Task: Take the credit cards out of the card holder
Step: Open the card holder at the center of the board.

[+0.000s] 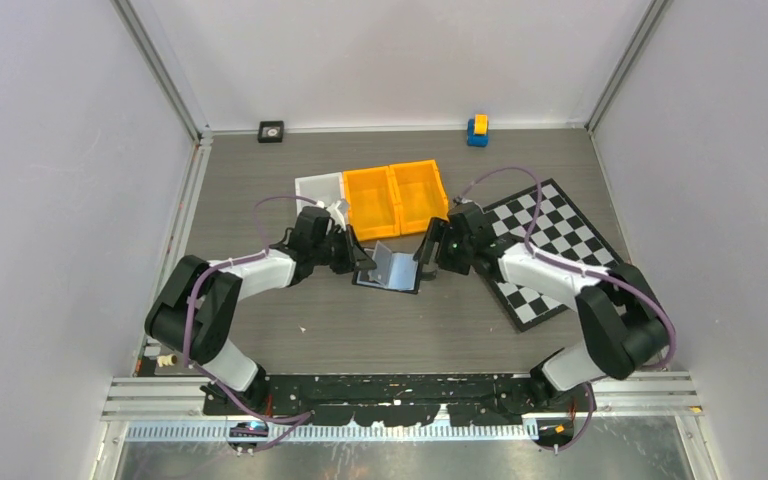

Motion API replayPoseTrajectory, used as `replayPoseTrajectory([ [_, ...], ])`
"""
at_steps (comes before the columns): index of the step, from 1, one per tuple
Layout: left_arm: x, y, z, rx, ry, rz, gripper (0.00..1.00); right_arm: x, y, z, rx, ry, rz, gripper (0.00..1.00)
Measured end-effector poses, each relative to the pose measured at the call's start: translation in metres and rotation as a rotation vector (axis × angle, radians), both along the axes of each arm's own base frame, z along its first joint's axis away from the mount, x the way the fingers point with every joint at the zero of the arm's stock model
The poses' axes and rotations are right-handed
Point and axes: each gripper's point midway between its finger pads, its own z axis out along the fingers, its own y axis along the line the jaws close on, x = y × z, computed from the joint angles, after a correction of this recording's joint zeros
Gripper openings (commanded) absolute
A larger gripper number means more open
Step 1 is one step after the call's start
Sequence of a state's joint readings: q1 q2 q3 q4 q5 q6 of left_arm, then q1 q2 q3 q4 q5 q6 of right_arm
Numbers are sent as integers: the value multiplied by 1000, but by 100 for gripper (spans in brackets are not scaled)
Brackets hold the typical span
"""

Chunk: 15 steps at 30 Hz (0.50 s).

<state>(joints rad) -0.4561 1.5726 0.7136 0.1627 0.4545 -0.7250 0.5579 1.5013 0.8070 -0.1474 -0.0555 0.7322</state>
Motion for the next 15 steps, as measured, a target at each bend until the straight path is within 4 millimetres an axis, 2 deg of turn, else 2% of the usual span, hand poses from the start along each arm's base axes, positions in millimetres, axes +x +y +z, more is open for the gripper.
replayPoseTrajectory([
  [3, 0, 0, 0, -1, -1, 0, 2, 0, -1, 18, 35, -57, -3, 77],
  [7, 0, 0, 0, -3, 0, -1, 2, -4, 3, 37, 106, -133, 17, 65],
  [12, -2, -4, 0, -27, 16, -5, 2, -8, 19, 46, 195, -160, 86, 49],
  [15, -4, -6, -3, -46, 37, -11, 2, -7, 27, 52, 235, -178, 120, 45],
])
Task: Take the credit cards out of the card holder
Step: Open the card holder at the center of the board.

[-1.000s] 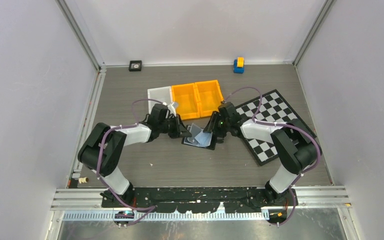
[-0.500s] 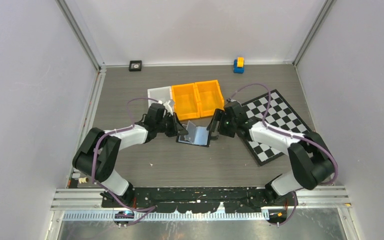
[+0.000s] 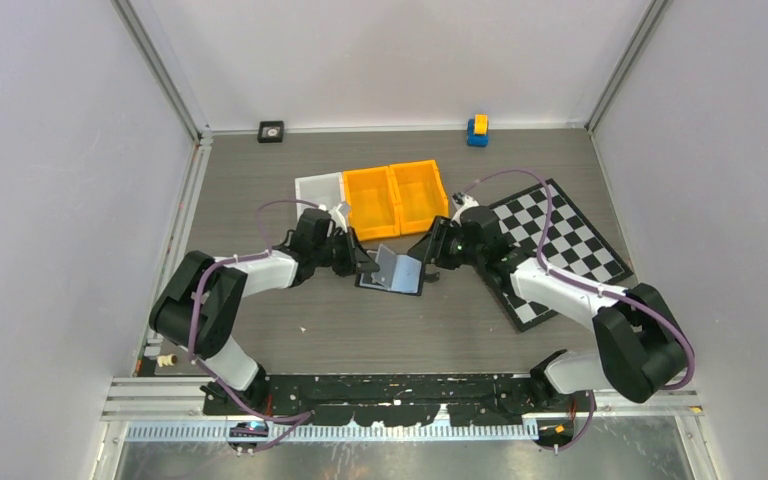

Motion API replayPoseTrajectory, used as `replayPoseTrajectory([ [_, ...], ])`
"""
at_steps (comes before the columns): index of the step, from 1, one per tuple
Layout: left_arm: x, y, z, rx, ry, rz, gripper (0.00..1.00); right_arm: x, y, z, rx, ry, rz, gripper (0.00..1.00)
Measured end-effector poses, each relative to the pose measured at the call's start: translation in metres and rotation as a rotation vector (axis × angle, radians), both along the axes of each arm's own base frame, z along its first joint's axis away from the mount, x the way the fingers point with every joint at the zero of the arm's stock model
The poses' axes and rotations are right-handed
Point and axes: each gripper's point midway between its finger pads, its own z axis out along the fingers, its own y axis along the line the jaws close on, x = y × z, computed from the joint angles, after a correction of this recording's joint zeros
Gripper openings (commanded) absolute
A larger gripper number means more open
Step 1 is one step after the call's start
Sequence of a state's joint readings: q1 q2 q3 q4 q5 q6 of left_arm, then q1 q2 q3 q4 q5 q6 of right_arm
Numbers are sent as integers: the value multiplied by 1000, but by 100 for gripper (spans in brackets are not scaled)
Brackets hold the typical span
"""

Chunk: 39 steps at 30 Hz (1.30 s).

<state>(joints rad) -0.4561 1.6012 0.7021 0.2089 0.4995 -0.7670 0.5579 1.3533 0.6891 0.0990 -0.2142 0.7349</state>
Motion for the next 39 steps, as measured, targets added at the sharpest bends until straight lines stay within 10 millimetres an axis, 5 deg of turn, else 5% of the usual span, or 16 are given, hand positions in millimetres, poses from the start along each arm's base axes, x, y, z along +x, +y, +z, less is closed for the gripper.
replayPoseTrajectory([
  [10, 0, -1, -1, -13, 4, 6, 2, 30, 16, 4, -6, 6, -14, 22],
  [16, 0, -2, 0, -20, 2, 8, 1, 24, 28, -24, 17, 74, 32, 13],
  [27, 0, -1, -1, -22, 7, 17, 2, 10, 28, -87, -83, 280, 52, 11],
  [39, 0, -1, -1, -20, 5, 18, 20, 11, 27, -87, -101, 292, 49, 19],
])
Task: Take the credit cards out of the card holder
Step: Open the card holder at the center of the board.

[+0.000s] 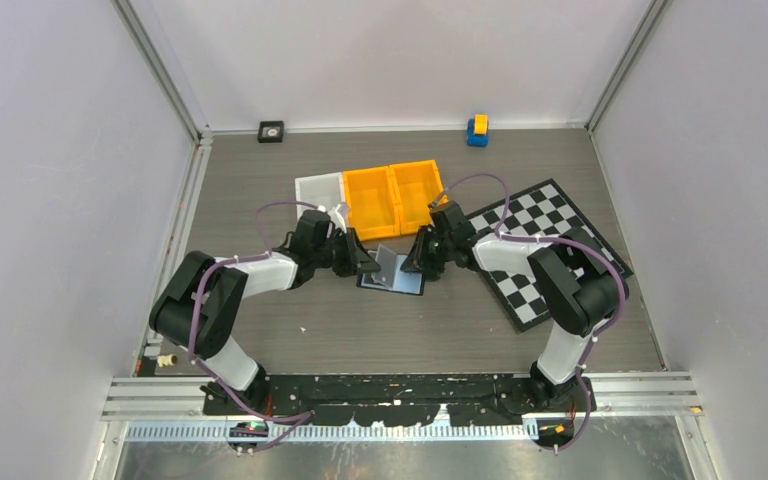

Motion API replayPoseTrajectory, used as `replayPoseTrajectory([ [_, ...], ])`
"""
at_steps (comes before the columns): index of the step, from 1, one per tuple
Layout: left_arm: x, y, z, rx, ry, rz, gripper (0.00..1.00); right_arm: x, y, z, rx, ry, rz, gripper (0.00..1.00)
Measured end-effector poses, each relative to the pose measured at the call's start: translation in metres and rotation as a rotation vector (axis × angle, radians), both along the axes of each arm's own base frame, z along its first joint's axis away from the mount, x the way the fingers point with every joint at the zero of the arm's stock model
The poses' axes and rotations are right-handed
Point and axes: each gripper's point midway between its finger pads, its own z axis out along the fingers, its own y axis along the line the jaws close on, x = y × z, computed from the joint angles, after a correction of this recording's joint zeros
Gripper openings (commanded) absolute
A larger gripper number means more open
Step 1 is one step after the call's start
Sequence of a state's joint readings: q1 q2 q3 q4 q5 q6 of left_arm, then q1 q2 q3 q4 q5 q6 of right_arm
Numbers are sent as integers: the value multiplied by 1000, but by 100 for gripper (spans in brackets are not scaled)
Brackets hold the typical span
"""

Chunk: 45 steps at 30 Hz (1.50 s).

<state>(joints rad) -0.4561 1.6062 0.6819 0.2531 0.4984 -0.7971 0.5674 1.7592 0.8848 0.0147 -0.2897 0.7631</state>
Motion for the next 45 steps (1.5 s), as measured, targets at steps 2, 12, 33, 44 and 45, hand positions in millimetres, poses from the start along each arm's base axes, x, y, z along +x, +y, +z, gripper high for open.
replayPoseTrajectory([
  [2, 0, 0, 0, 0, -1, -1, 24, 0, 0, 0, 0, 0, 0, 19],
  [12, -3, -1, 4, -22, -18, -10, 28, 0, 0, 0, 2, 1, -1, 20],
  [33, -4, -17, 28, -155, -91, -80, 22, 1, 5, 0, 23, 0, 6, 21],
  [44, -8, -16, 14, -136, -35, -76, 16, 1, 5, 0, 24, 1, 5, 21],
  [45, -8, -16, 14, -135, -34, -76, 16, 1, 5, 0, 24, 2, 5, 21],
])
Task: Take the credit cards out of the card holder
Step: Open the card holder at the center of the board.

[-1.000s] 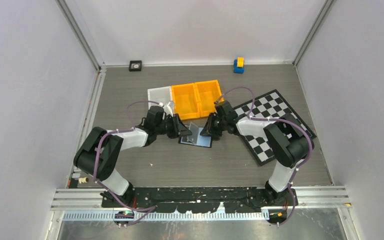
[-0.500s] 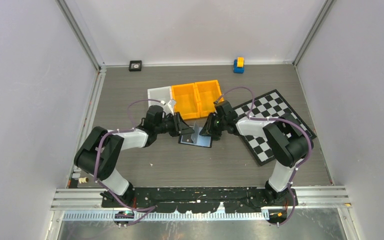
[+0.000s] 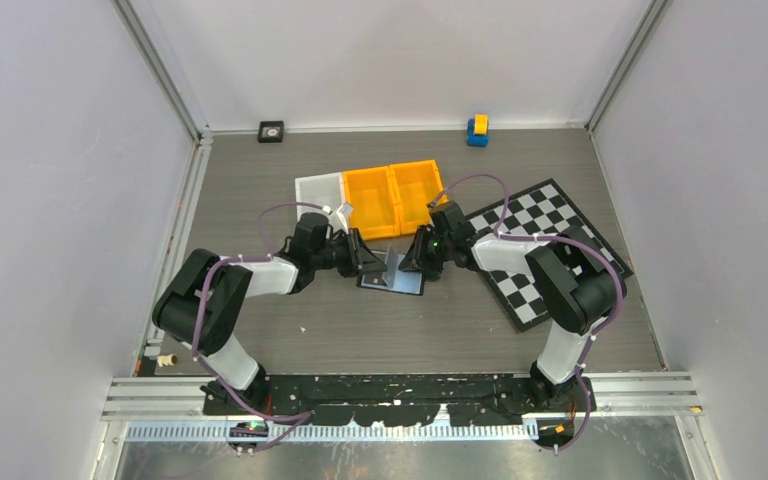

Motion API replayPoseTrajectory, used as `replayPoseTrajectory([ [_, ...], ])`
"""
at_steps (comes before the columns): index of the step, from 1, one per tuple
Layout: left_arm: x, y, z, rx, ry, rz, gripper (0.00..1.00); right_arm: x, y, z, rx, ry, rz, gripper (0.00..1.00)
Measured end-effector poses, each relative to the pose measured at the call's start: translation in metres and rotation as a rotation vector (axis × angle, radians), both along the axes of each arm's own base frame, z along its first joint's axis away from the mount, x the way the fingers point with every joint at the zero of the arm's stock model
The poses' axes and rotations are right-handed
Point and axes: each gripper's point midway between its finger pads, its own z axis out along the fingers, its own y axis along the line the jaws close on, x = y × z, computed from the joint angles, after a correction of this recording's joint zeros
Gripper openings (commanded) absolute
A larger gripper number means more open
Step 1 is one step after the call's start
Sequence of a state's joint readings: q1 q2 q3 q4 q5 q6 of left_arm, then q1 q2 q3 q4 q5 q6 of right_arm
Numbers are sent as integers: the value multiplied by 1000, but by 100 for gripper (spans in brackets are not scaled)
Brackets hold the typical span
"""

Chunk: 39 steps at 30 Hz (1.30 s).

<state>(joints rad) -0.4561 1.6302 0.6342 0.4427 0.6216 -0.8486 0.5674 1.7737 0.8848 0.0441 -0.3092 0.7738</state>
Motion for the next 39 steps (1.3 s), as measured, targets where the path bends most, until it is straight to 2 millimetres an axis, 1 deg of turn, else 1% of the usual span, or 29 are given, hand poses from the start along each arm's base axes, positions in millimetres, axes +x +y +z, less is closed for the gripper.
replayPoseTrajectory([
  [1, 0, 0, 0, 0, 1, 0, 16, 0, 0, 0, 1, 0, 0, 22],
  [3, 0, 0, 0, 1, 2, 0, 24, 0, 0, 0, 1, -1, 0, 26],
  [5, 0, 0, 0, 1, 2, 0, 28, 0, 1, 1, 7, 0, 1, 30],
  [11, 0, 3, -5, 28, 11, 9, 28, 1, 3, 3, 20, 0, 1, 31],
  [15, 2, 12, -14, 101, 19, 42, 29, 1, 3, 3, 21, 0, 2, 31],
  [19, 2, 19, -14, 149, 4, 61, 27, 1, 3, 3, 22, 0, 2, 30],
  [23, 4, 17, -15, 166, -2, 53, 23, 1, 3, 3, 21, 0, 1, 30],
  [27, 5, 15, -20, 173, 11, 50, 8, 1, 3, 3, 22, -1, 0, 29],
  [30, 4, 16, -22, 180, 20, 50, 1, 1, 3, 2, 26, -5, -5, 29],
  [35, 5, 17, -22, 190, 21, 55, 0, 0, 1, 3, 34, -18, -20, 27],
  [39, 7, 17, -26, 197, 30, 59, 0, -2, -7, 4, 54, -25, -50, 27],
])
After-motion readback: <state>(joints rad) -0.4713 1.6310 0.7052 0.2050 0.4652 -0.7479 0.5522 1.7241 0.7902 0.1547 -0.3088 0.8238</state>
